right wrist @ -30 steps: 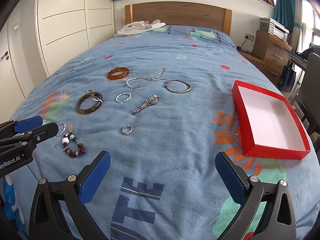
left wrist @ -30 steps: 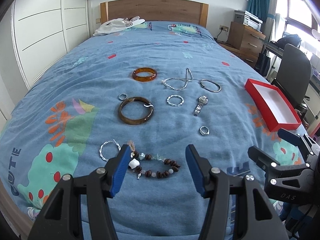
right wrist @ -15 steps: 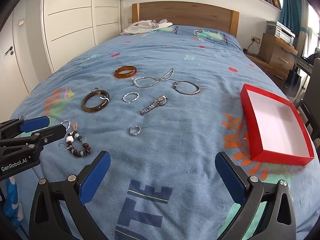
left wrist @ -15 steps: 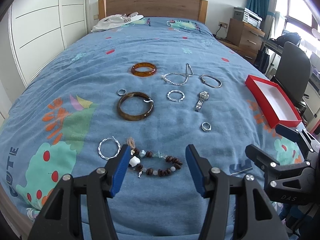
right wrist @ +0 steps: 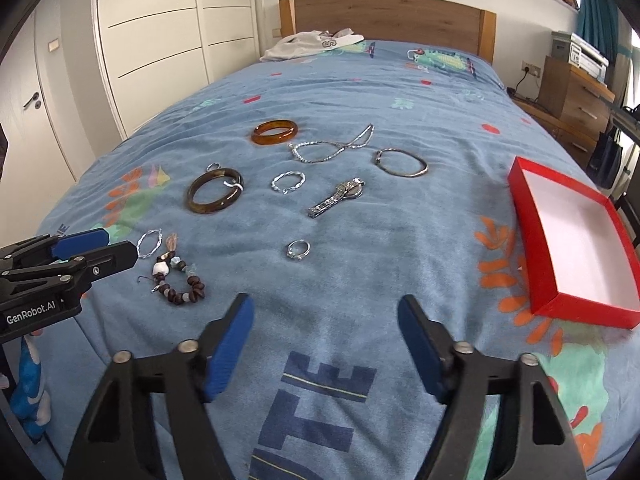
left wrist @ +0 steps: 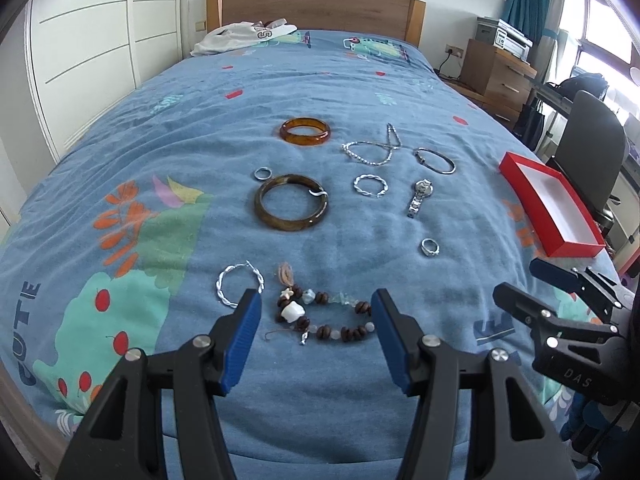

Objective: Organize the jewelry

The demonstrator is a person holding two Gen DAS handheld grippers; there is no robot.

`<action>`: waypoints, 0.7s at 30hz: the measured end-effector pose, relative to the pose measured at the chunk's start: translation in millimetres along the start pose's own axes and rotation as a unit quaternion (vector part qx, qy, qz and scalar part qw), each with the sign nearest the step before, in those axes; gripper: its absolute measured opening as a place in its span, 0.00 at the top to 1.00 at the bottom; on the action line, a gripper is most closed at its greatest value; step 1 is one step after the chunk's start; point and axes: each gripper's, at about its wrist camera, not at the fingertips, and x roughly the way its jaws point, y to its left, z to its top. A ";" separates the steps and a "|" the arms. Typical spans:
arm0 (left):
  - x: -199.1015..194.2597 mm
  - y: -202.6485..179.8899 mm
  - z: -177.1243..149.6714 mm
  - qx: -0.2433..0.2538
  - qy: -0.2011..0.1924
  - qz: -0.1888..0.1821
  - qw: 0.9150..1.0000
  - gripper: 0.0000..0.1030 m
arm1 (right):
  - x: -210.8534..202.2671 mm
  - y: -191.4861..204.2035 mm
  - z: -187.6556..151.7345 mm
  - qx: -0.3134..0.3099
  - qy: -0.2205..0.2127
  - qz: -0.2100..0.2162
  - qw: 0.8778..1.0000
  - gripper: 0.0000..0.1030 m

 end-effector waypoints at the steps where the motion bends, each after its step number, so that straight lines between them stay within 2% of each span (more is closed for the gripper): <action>1: -0.9 -1.2 -0.1 0.002 -0.001 0.000 1.000 0.46 | 0.2 0.8 -0.4 0.000 0.001 0.002 1.000 0.42; 3: -1.9 -2.9 -0.5 0.004 0.000 0.001 1.000 0.47 | -0.4 1.8 -1.1 -0.001 0.002 0.007 1.000 0.48; 8: -4.4 -9.0 -3.4 0.010 0.005 0.001 1.000 0.46 | -5.1 2.7 -2.3 -0.002 0.003 0.014 1.000 0.55; 12: -7.4 -11.3 -5.6 0.015 0.005 0.004 1.000 0.47 | -7.1 3.0 -3.2 -0.003 0.006 0.015 1.000 0.67; 21: -8.2 0.2 -7.0 0.013 0.008 0.012 1.000 0.47 | -8.9 6.4 -1.2 -0.005 0.004 0.014 1.000 0.68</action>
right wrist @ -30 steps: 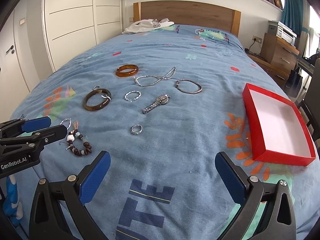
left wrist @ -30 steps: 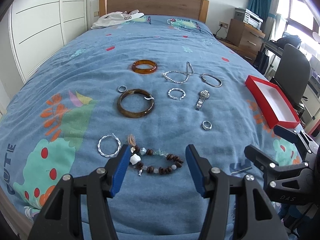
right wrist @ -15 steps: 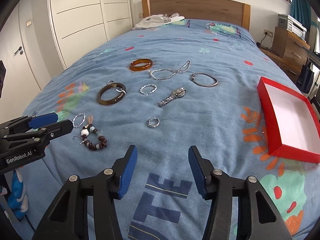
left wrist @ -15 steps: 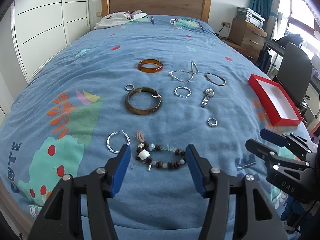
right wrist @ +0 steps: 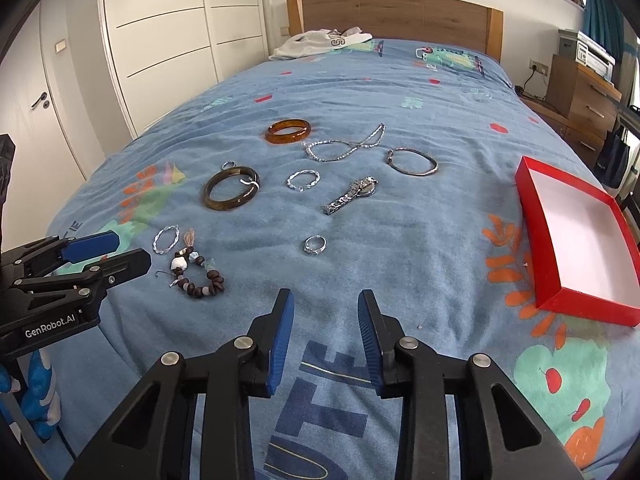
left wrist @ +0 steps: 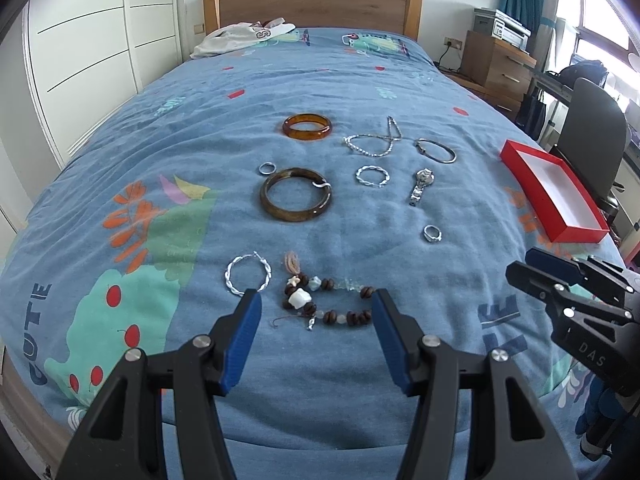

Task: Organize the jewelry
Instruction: 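Grasp the beaded bracelet with the right tool while the left tool grasps the twisted silver hoop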

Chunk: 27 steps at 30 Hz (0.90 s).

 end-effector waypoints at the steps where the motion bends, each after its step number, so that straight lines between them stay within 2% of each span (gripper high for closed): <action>1: 0.8 2.4 0.3 -0.002 0.001 0.001 1.000 0.47 | 0.5 0.5 0.3 -0.001 0.000 0.000 1.000 0.68; 9: 7.8 30.8 2.3 -0.032 0.003 0.007 0.999 0.48 | 6.6 3.2 1.3 -0.002 0.007 0.003 1.000 0.68; 19: 33.2 58.9 5.9 -0.072 0.033 -0.017 0.997 0.50 | 17.9 2.3 4.8 -0.001 0.012 0.007 1.000 0.67; 25: 57.4 69.0 9.5 -0.093 0.064 -0.029 0.993 0.50 | 30.1 0.3 8.9 0.000 0.017 0.010 1.000 0.60; 27: 63.0 70.3 10.0 -0.095 0.069 -0.029 0.993 0.50 | 34.5 0.0 11.1 0.000 0.017 0.011 1.000 0.54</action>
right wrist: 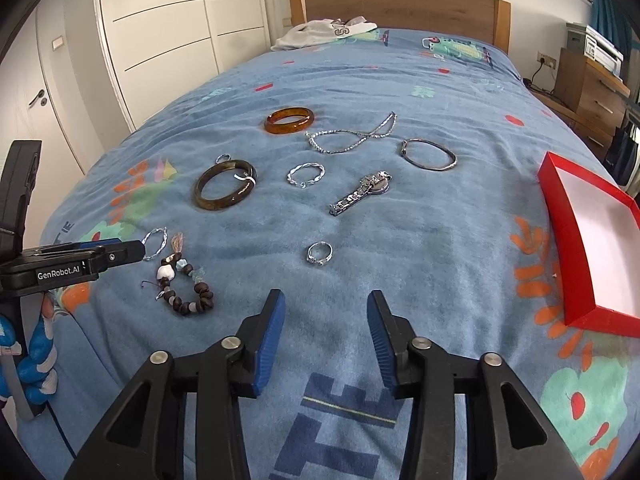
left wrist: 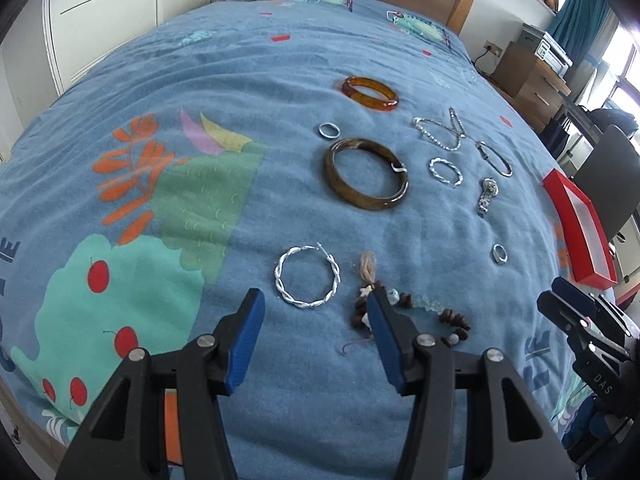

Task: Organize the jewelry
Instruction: 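Grasp the beaded bracelet with the right tool while the left tool grasps the twisted silver hoop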

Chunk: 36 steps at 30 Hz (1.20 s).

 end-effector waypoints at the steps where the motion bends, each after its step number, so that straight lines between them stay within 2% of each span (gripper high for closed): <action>1: 3.8 1.0 1.4 -0.003 0.005 0.001 1.000 0.50 | 1.8 -0.6 1.2 0.000 0.000 0.001 1.000 0.52; 8: 21.7 8.7 11.5 -0.020 0.016 0.010 1.000 0.50 | 13.4 -4.7 10.2 0.003 0.001 0.008 1.000 0.50; 13: 32.5 10.9 14.2 -0.018 0.028 0.001 0.999 0.50 | 20.3 11.2 6.1 -0.014 0.013 0.060 0.998 0.49; 17: 36.9 11.4 15.2 -0.014 0.037 -0.004 0.999 0.50 | 27.1 36.1 1.5 -0.048 0.025 0.119 0.991 0.42; 20: 42.7 14.1 16.7 -0.018 0.046 -0.005 0.999 0.51 | 32.2 54.8 0.4 -0.076 0.030 0.150 0.985 0.41; 21: 43.9 15.7 17.2 -0.021 0.047 -0.007 0.999 0.51 | 34.2 57.8 0.1 -0.085 0.032 0.153 0.984 0.41; 25: 45.6 26.9 18.0 -0.044 0.048 -0.016 0.998 0.63 | 47.3 71.0 2.4 -0.120 0.042 0.172 0.977 0.40; 27: 45.1 32.0 18.4 -0.056 0.046 -0.029 0.997 0.63 | 53.3 75.5 3.8 -0.136 0.047 0.178 0.973 0.40; 32: 42.6 32.3 17.7 -0.056 0.040 -0.031 0.997 0.64 | 68.3 86.5 3.3 -0.170 0.058 0.190 0.965 0.40; 34: 41.1 32.5 17.5 -0.058 0.037 -0.034 0.997 0.64 | 74.3 91.5 1.3 -0.182 0.064 0.182 0.964 0.44; 36: 39.8 32.4 17.4 -0.057 0.035 -0.034 0.997 0.64 | 77.7 94.1 -0.1 -0.188 0.066 0.174 0.964 0.57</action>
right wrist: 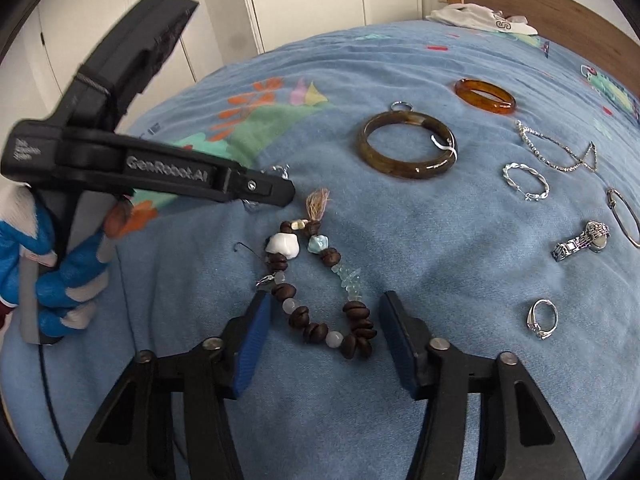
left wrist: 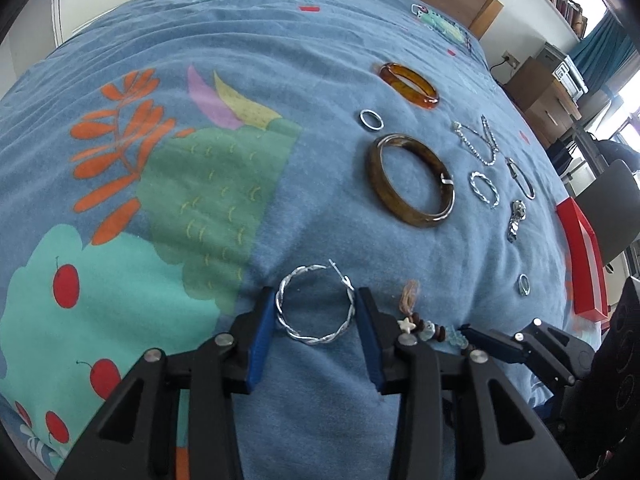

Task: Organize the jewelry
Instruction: 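Grasp the beaded bracelet with the right tool while the left tool grasps the twisted silver hoop, then carry the beaded bracelet and silver hoop into the red box and release both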

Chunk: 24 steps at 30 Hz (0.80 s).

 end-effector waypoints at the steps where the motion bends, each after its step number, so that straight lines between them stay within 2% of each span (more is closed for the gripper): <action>1: -1.4 -0.5 -0.5 0.001 -0.002 0.001 1.000 0.64 | 1.0 -0.9 0.8 0.002 0.000 -0.003 1.000 0.62; 3: -3.9 -1.6 -1.1 0.002 -0.005 0.001 1.000 0.64 | -0.6 -3.4 1.8 0.012 -0.001 -0.005 1.000 0.88; 9: -15.9 -5.8 -4.1 0.004 -0.017 0.002 1.000 0.64 | -19.4 -2.7 -4.5 0.031 -0.012 0.002 0.999 0.89; 14: -35.2 -20.6 -12.1 0.026 -0.030 0.003 0.999 0.64 | -55.3 -3.2 -15.4 0.063 -0.039 0.000 0.997 0.89; 21: -64.2 -60.6 -26.6 0.057 -0.040 -0.019 0.997 0.64 | -130.8 -19.3 -37.0 0.109 -0.090 -0.039 0.989 0.89; 24: -75.5 -90.9 -30.2 0.070 -0.042 -0.044 0.996 0.64 | -161.6 -35.6 -47.5 0.132 -0.108 -0.061 0.983 0.89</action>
